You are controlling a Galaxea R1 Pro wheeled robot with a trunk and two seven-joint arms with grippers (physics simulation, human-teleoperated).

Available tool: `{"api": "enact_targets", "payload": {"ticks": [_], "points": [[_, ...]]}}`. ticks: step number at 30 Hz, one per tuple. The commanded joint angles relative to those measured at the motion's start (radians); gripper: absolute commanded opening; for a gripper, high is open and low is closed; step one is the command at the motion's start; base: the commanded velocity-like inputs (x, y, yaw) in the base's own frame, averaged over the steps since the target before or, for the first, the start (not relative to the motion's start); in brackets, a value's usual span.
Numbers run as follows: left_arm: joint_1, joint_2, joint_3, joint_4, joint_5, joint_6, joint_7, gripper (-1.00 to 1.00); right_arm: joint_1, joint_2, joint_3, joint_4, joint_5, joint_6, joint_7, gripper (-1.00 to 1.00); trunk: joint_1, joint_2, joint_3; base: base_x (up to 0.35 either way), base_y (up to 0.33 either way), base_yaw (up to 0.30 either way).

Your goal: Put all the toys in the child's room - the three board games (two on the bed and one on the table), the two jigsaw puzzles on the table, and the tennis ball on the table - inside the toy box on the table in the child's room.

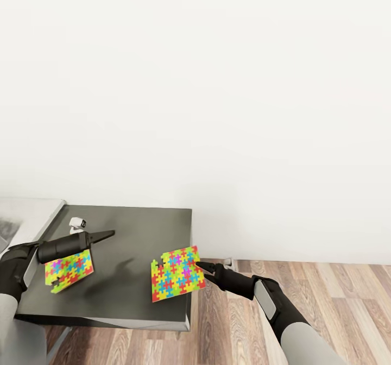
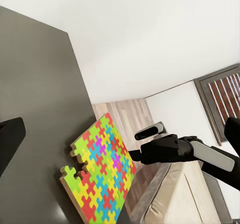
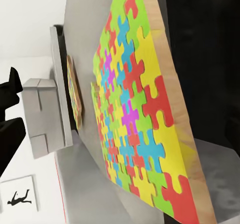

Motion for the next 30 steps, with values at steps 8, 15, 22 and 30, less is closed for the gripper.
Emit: {"api": "enact_targets", "payload": {"ticks": [8,15,22,30], "points": [[-0.001,0.0,-0.001,0.0,0.0,0.011,-0.004,1.0,-0.001,0.001,-0.005,0.0,0.0,0.006,0.002,1.0,0.0,-0.001,-0.001,0.0,0.005,0.0],[-0.001,0.0,0.0,0.0,0.0,0.011,-0.004,1.0,-0.001,0.001,-0.005,0.001,0.0,0.006,0.001,1.0,0.0,-0.001,-0.001,0.0,0.001,0.0],[-0.001,0.001,0.0,0.0,0.001,0.011,-0.004,1.0,-0.002,0.001,-0.005,0.001,0.0,0.006,0.0,1.0,0.0,-0.001,-0.001,0.0,0.0,0.0],[-0.001,0.005,0.0,0.0,0.003,0.012,-0.012,1.0,-0.002,0.002,-0.004,0.001,0.0,0.006,0.0,1.0,0.012,-0.022,-0.01,0.0,0.0,0.0]]}}
